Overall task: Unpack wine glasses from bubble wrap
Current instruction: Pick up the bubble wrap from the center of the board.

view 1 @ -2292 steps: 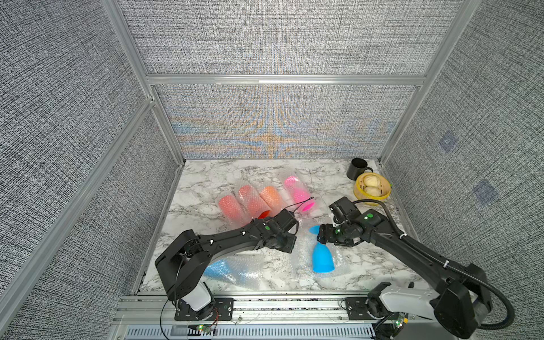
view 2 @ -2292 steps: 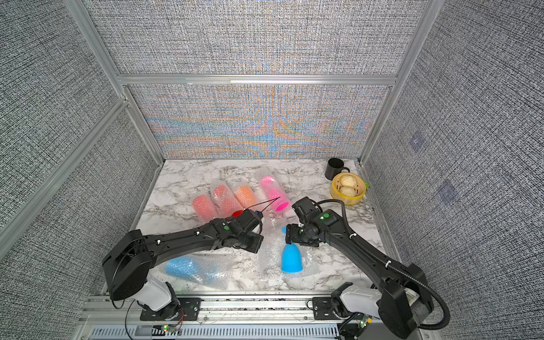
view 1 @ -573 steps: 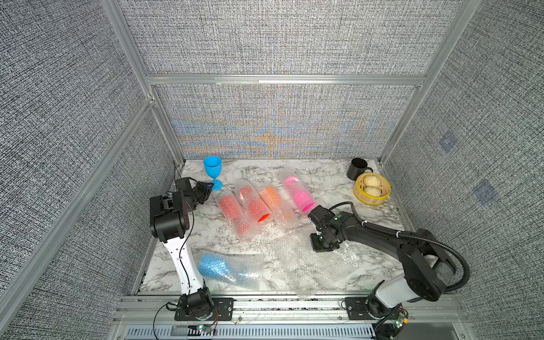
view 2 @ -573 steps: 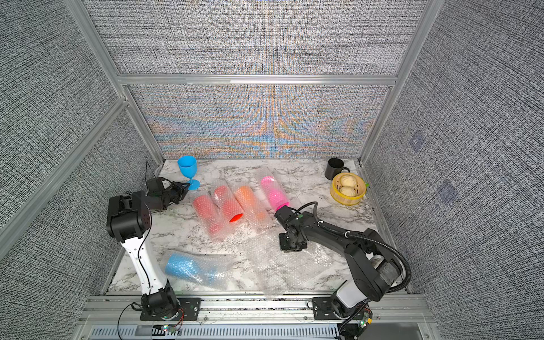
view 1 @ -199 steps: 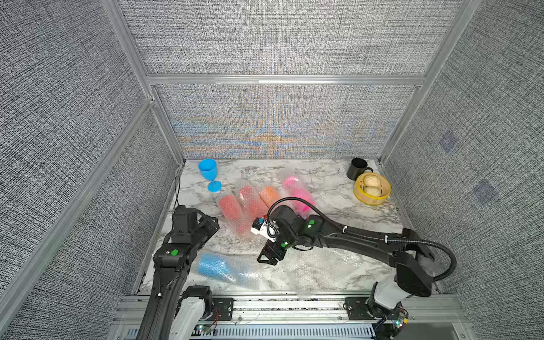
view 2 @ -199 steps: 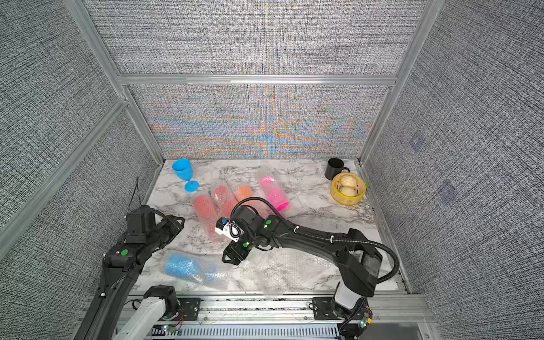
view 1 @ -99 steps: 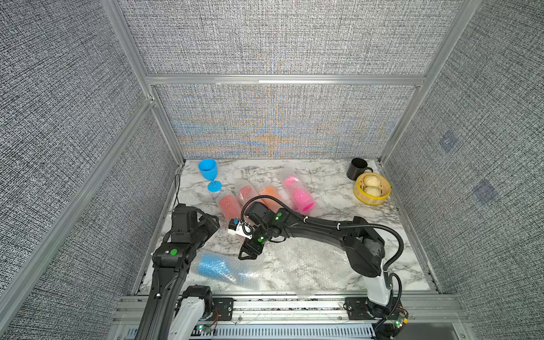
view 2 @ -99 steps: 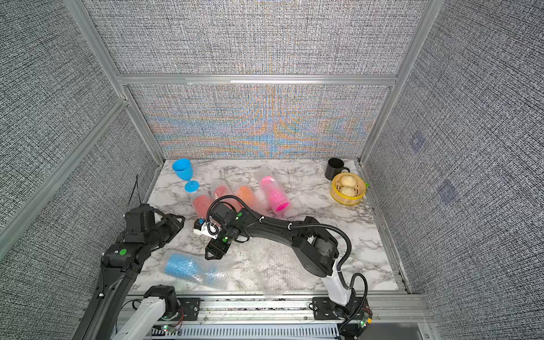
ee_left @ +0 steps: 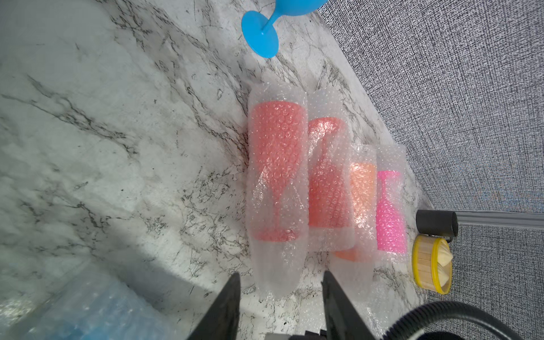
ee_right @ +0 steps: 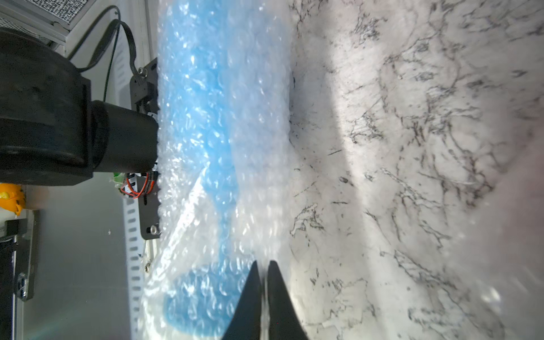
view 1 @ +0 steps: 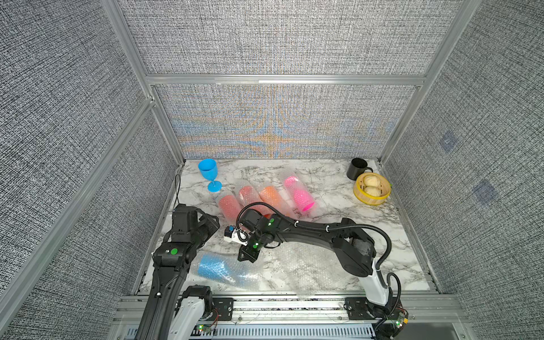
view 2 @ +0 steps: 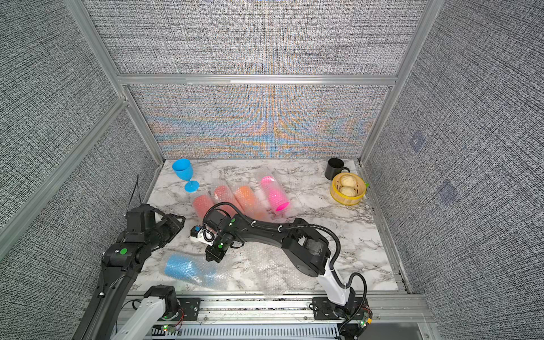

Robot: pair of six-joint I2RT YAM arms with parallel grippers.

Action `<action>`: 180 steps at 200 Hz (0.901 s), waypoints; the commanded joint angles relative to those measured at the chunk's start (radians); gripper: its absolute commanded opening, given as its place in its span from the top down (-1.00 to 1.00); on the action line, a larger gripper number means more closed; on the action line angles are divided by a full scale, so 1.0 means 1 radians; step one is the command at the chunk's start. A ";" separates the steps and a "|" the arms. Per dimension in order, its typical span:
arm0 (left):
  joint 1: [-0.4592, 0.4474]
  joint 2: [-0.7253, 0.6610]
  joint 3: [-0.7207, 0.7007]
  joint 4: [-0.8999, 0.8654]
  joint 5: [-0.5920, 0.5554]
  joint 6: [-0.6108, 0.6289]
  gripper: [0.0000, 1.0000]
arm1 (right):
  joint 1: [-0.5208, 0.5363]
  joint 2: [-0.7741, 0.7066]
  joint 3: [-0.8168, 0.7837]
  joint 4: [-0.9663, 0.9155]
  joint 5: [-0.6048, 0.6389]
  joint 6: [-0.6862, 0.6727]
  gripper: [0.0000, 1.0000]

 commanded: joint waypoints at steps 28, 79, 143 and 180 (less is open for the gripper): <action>0.001 -0.001 0.008 0.013 0.009 -0.003 0.10 | 0.026 -0.103 -0.062 0.030 0.044 -0.046 1.00; 0.001 0.021 0.093 0.000 -0.004 0.027 0.10 | 0.031 -0.251 -0.166 0.061 0.110 -0.018 1.00; 0.000 0.076 0.165 0.020 0.034 0.049 0.10 | 0.030 -0.540 -0.370 0.064 0.219 0.045 1.00; -0.017 0.105 0.167 0.059 0.089 0.062 0.09 | 0.019 -0.726 -0.505 0.004 0.400 0.132 1.00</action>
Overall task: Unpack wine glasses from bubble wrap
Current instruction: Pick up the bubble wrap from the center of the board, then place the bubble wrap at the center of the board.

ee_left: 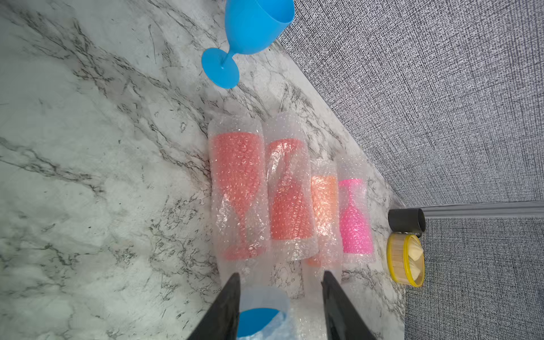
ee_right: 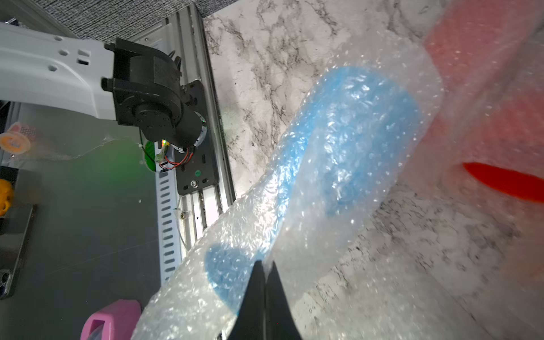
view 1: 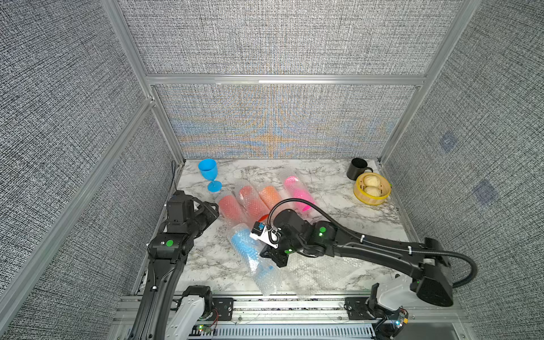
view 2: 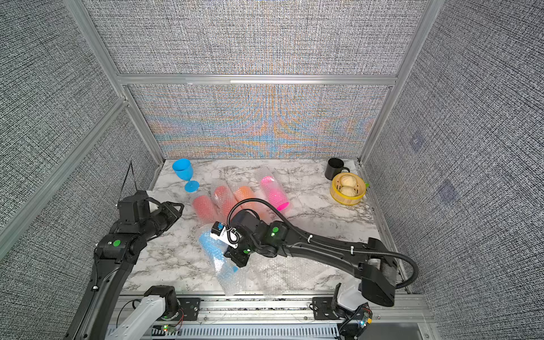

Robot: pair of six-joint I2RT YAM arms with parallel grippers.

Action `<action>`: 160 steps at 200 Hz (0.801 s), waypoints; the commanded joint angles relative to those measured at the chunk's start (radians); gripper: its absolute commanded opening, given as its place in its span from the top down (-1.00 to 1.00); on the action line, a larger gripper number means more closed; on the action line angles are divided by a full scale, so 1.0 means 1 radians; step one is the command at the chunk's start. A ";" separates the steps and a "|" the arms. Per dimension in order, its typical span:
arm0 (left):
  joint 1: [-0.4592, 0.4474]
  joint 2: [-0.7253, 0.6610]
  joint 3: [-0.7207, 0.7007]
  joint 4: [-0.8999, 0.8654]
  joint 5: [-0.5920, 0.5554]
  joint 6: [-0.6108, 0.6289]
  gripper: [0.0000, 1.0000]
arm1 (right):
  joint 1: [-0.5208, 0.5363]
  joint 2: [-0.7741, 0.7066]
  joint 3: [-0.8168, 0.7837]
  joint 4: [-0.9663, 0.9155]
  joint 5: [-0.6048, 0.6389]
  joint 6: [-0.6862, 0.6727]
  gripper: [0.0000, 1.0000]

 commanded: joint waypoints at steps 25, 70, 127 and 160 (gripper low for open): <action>-0.083 0.055 0.008 0.075 0.055 0.015 0.10 | -0.033 -0.185 -0.146 -0.096 0.255 0.162 1.00; -0.400 0.236 0.042 0.119 0.000 0.075 0.10 | -0.052 -0.338 -0.328 -0.127 0.369 0.228 1.00; -0.701 0.490 0.063 0.204 0.041 0.130 0.03 | -0.136 -0.421 -0.465 -0.073 0.365 0.351 1.00; -0.729 0.515 0.072 0.227 0.032 0.112 -0.05 | -0.152 -0.494 -0.500 -0.043 0.313 0.391 1.00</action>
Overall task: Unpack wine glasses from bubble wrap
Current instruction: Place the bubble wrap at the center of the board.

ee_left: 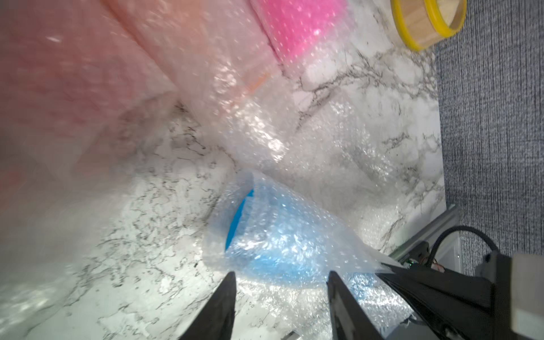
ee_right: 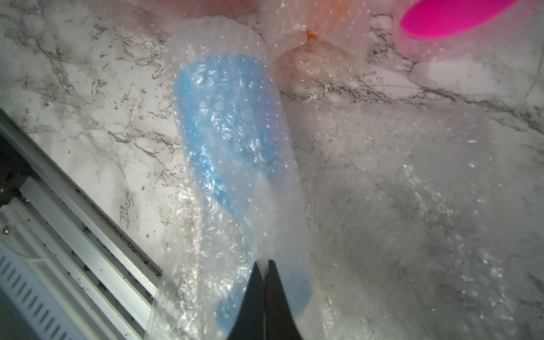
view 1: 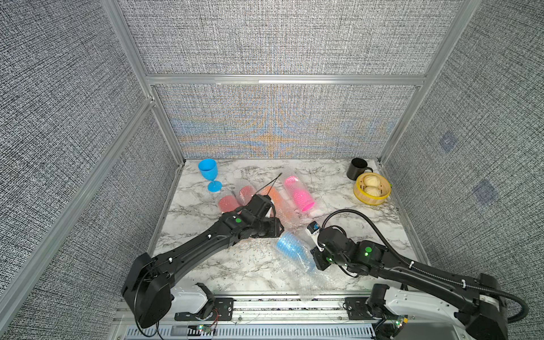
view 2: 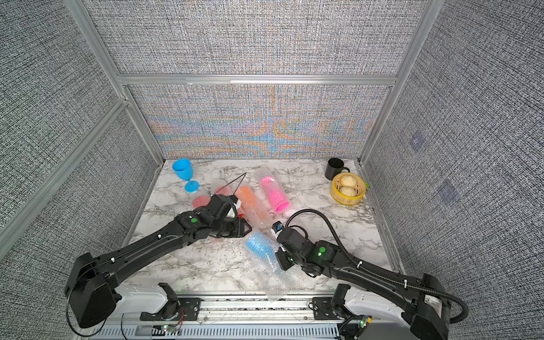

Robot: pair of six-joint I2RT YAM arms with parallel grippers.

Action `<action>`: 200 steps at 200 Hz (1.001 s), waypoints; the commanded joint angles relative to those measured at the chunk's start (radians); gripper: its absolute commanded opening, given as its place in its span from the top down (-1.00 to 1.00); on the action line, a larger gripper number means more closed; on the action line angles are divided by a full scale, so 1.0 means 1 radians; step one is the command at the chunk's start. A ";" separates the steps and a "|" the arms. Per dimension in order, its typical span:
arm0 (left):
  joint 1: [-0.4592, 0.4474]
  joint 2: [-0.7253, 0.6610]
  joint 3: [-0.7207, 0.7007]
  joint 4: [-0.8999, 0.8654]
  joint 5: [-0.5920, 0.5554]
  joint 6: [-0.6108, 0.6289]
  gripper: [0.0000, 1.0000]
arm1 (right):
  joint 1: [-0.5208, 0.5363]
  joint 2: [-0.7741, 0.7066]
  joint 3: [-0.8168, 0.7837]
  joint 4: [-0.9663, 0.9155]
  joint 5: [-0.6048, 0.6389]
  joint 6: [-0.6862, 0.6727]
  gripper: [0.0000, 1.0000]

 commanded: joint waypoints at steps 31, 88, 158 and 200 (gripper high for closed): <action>-0.005 -0.025 0.057 0.009 -0.033 0.016 -0.08 | -0.001 -0.100 0.008 -0.017 -0.040 0.067 1.00; -0.005 -0.021 0.109 -0.024 -0.055 0.022 -0.09 | -0.002 -0.237 -0.023 -0.086 0.021 0.081 1.00; -0.097 0.138 0.101 0.041 0.074 0.058 -0.07 | -0.006 -0.073 -0.019 -0.154 0.144 0.169 1.00; -0.096 0.262 0.149 -0.105 -0.072 0.128 -0.04 | -0.026 0.018 0.000 -0.114 0.094 0.194 1.00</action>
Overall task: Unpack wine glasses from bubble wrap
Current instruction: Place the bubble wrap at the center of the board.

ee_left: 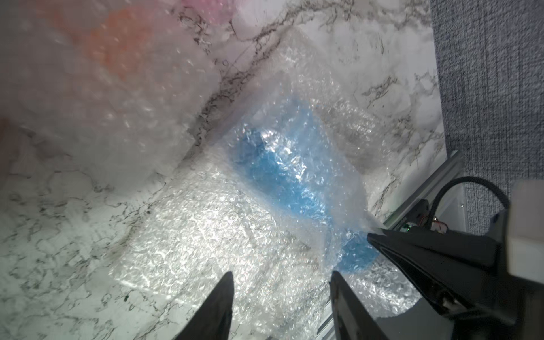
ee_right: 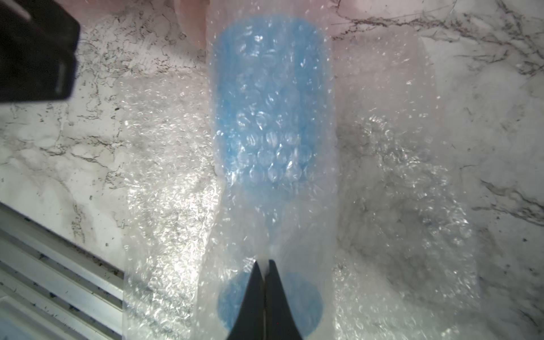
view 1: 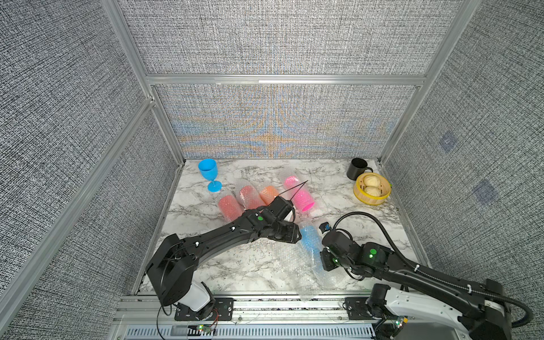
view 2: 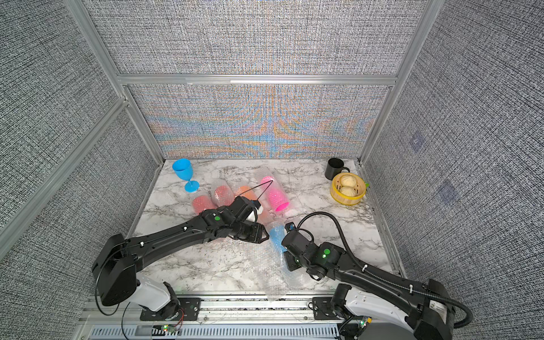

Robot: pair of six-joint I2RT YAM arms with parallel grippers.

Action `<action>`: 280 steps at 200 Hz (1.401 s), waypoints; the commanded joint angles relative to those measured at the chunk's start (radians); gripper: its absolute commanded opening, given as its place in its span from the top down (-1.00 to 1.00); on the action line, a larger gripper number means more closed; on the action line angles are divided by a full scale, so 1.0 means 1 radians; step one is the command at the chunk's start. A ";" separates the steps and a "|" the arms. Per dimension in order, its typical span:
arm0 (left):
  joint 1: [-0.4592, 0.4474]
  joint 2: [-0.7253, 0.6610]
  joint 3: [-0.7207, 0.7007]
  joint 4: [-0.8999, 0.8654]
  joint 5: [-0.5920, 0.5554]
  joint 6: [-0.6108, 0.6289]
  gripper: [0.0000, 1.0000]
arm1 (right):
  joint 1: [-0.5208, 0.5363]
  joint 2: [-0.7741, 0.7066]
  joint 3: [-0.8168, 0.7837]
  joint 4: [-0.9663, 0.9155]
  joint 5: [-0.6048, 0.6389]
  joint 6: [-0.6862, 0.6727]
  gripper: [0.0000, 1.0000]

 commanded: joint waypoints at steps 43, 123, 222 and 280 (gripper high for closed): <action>0.071 0.151 0.083 -0.100 -0.136 0.077 -0.03 | -0.088 0.025 -0.052 0.160 -0.109 0.111 1.00; 0.233 0.189 0.156 -0.110 -0.164 0.088 -0.03 | -0.163 0.194 -0.051 0.467 -0.234 0.291 1.00; 0.155 0.073 -0.028 0.033 -0.020 -0.096 -0.11 | -0.183 0.260 -0.073 0.675 -0.320 0.479 1.00; 0.097 0.123 -0.111 0.282 0.115 -0.143 -0.15 | -0.202 0.229 -0.145 0.697 -0.337 0.482 1.00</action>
